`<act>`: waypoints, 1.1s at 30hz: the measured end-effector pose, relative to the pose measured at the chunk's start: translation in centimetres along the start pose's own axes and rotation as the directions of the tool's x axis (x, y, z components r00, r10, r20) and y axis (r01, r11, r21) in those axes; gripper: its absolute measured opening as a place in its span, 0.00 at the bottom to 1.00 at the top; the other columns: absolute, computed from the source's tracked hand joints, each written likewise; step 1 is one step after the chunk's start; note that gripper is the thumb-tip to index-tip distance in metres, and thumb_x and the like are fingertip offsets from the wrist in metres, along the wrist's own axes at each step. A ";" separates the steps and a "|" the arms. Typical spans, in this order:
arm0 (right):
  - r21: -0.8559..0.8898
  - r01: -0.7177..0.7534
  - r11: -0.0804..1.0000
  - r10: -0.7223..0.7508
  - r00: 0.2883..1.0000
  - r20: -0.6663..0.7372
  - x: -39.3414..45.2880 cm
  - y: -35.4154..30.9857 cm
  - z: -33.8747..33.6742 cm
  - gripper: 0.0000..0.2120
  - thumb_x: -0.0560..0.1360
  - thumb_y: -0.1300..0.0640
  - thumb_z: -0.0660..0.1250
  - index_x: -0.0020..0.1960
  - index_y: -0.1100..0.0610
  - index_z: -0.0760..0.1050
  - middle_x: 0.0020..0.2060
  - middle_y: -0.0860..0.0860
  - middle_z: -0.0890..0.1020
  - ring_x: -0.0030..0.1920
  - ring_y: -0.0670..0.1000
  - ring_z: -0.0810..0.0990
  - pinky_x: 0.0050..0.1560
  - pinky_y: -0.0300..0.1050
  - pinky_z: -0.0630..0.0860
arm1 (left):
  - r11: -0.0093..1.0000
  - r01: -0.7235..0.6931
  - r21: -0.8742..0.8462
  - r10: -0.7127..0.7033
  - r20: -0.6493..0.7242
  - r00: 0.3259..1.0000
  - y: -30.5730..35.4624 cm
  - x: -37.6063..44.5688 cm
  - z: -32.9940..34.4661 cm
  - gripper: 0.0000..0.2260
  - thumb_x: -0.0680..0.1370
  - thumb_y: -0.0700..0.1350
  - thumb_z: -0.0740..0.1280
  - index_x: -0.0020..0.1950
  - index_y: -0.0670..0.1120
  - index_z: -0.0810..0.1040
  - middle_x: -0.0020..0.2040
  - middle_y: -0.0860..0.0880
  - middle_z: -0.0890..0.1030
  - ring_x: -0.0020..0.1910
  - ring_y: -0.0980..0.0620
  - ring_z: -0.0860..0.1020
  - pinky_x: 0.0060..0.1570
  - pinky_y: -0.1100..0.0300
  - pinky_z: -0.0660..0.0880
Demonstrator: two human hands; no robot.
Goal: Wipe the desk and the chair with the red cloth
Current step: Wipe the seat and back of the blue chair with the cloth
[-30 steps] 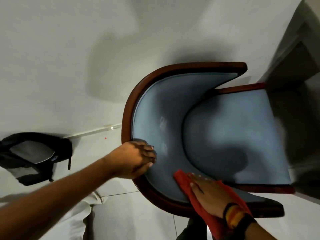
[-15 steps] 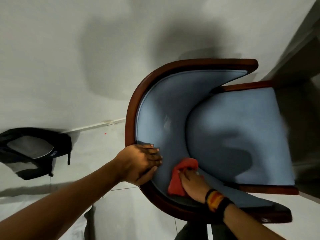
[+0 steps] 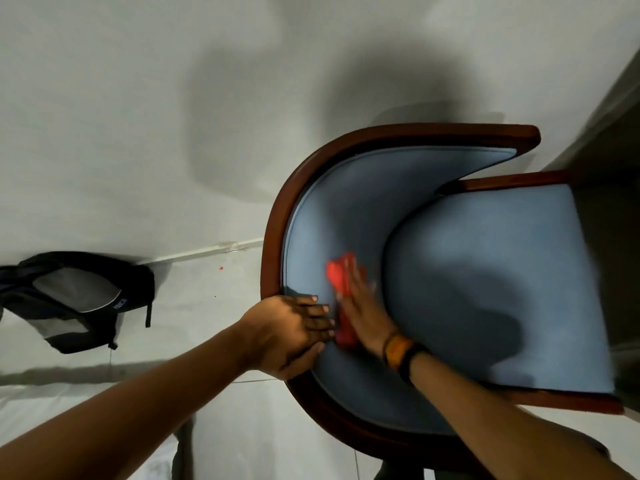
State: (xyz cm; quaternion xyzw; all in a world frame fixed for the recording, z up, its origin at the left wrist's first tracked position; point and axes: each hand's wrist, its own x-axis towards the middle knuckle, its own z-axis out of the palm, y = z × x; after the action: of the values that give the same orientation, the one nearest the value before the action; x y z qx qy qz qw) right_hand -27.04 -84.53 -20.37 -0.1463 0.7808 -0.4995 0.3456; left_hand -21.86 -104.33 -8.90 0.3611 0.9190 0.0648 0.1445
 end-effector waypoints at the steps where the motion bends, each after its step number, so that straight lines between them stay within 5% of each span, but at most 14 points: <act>1: -0.075 0.027 0.997 -0.016 0.989 0.144 -4.0 2.7 -0.4 0.29 0.87 0.52 0.53 0.82 0.45 0.41 0.84 0.44 0.42 0.83 0.46 0.38 0.84 0.51 0.37 | 1.000 -0.003 0.009 0.003 -0.007 1.000 0.1 0.1 -0.1 0.16 0.80 0.51 0.64 0.61 0.49 0.88 0.62 0.51 0.87 0.65 0.48 0.84 0.69 0.52 0.79; 3: -0.097 -0.039 0.995 0.066 0.953 0.296 -9.9 6.2 -2.8 0.28 0.86 0.48 0.54 0.81 0.40 0.45 0.82 0.38 0.48 0.84 0.43 0.46 0.84 0.47 0.42 | 1.000 -0.004 0.003 0.004 -0.009 1.000 0.2 0.1 -0.1 0.16 0.81 0.51 0.64 0.61 0.49 0.88 0.62 0.51 0.87 0.66 0.48 0.84 0.69 0.51 0.79; 5: -0.131 -0.148 0.980 0.180 0.943 0.280 -11.6 7.0 -3.8 0.27 0.85 0.45 0.56 0.82 0.42 0.53 0.82 0.39 0.56 0.83 0.42 0.53 0.84 0.45 0.46 | 1.000 0.000 -0.008 0.000 -0.015 1.000 0.1 0.0 0.0 0.16 0.81 0.51 0.64 0.61 0.49 0.88 0.62 0.51 0.87 0.66 0.48 0.84 0.69 0.51 0.79; 9: 0.212 -0.237 0.948 0.264 0.959 -0.105 -5.5 -0.1 2.0 0.22 0.86 0.51 0.58 0.79 0.56 0.67 0.78 0.54 0.71 0.79 0.53 0.68 0.81 0.52 0.61 | 1.000 0.011 0.004 -0.011 -0.011 1.000 0.2 0.0 0.1 0.17 0.81 0.51 0.63 0.61 0.50 0.88 0.62 0.51 0.87 0.65 0.48 0.84 0.69 0.51 0.78; 13: 0.472 -0.039 0.881 0.254 0.880 -0.401 6.5 -5.9 1.0 0.29 0.87 0.51 0.54 0.84 0.57 0.50 0.84 0.52 0.53 0.84 0.49 0.51 0.84 0.46 0.46 | 0.999 0.028 -0.025 -0.026 0.056 0.998 -0.1 -0.1 0.6 0.20 0.82 0.53 0.59 0.63 0.49 0.87 0.63 0.50 0.87 0.67 0.49 0.83 0.70 0.51 0.78; 18: 0.569 -0.102 0.816 0.521 0.554 -0.649 17.7 -7.9 -7.0 0.31 0.87 0.53 0.52 0.82 0.67 0.44 0.83 0.64 0.47 0.84 0.61 0.46 0.83 0.57 0.42 | 1.000 0.001 -0.016 0.000 0.095 0.995 -0.4 0.1 0.7 0.20 0.82 0.54 0.58 0.64 0.50 0.86 0.66 0.51 0.85 0.71 0.50 0.80 0.76 0.53 0.72; 20: 0.446 -0.008 0.895 0.352 0.628 -0.694 16.2 -7.5 -5.6 0.30 0.87 0.55 0.53 0.82 0.66 0.44 0.83 0.63 0.45 0.84 0.60 0.45 0.84 0.55 0.40 | 1.000 0.006 -0.026 -0.003 0.095 0.995 -0.3 0.0 0.7 0.20 0.82 0.53 0.59 0.64 0.50 0.86 0.67 0.51 0.85 0.71 0.50 0.80 0.75 0.52 0.73; 23: 0.121 0.158 0.980 -0.095 0.905 -0.415 8.0 -3.8 -0.8 0.30 0.86 0.62 0.55 0.83 0.55 0.45 0.84 0.57 0.47 0.85 0.55 0.46 0.84 0.53 0.42 | 1.000 0.012 -0.023 -0.010 0.072 0.997 -0.3 0.1 0.4 0.19 0.82 0.52 0.61 0.64 0.49 0.86 0.66 0.50 0.85 0.69 0.49 0.81 0.73 0.51 0.76; 25: 0.052 0.168 0.985 -0.164 0.985 -0.059 1.3 0.6 0.4 0.29 0.86 0.61 0.55 0.83 0.50 0.49 0.85 0.51 0.50 0.85 0.49 0.46 0.84 0.46 0.41 | 1.000 0.007 -0.013 -0.006 0.059 0.998 0.0 0.3 0.0 0.18 0.81 0.52 0.62 0.63 0.49 0.87 0.64 0.50 0.86 0.67 0.49 0.83 0.71 0.51 0.77; 28: -0.187 -0.130 0.974 0.174 0.954 0.242 -5.4 7.8 -1.5 0.36 0.80 0.40 0.57 0.84 0.50 0.52 0.80 0.52 0.64 0.81 0.53 0.63 0.82 0.45 0.54 | 1.000 -0.002 -0.003 0.002 0.060 0.998 0.2 0.5 -0.2 0.19 0.81 0.53 0.61 0.63 0.50 0.87 0.64 0.51 0.86 0.67 0.49 0.83 0.70 0.51 0.78; 30: -0.246 -0.458 0.854 0.508 0.835 0.211 -5.4 9.9 -2.4 0.34 0.81 0.37 0.54 0.80 0.57 0.64 0.76 0.56 0.73 0.75 0.57 0.72 0.80 0.51 0.62 | 1.000 -0.004 -0.016 0.005 0.066 0.998 0.2 0.5 -0.3 0.19 0.81 0.54 0.60 0.63 0.51 0.87 0.64 0.52 0.86 0.67 0.50 0.83 0.69 0.51 0.79; 33: -0.071 -0.679 0.731 0.680 0.733 -0.012 -0.5 7.3 -1.1 0.29 0.86 0.42 0.48 0.75 0.58 0.71 0.75 0.60 0.73 0.76 0.60 0.71 0.81 0.59 0.56 | 1.000 0.004 -0.031 -0.001 0.078 0.997 0.2 0.6 -0.4 0.19 0.81 0.54 0.60 0.64 0.51 0.87 0.64 0.53 0.86 0.68 0.51 0.82 0.69 0.51 0.79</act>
State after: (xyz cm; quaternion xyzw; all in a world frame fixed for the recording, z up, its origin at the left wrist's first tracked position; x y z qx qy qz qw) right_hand -26.61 -80.15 -26.38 0.1330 0.7948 -0.3098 0.5046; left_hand -22.26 -103.80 -8.60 0.3599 0.9120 0.0647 0.1856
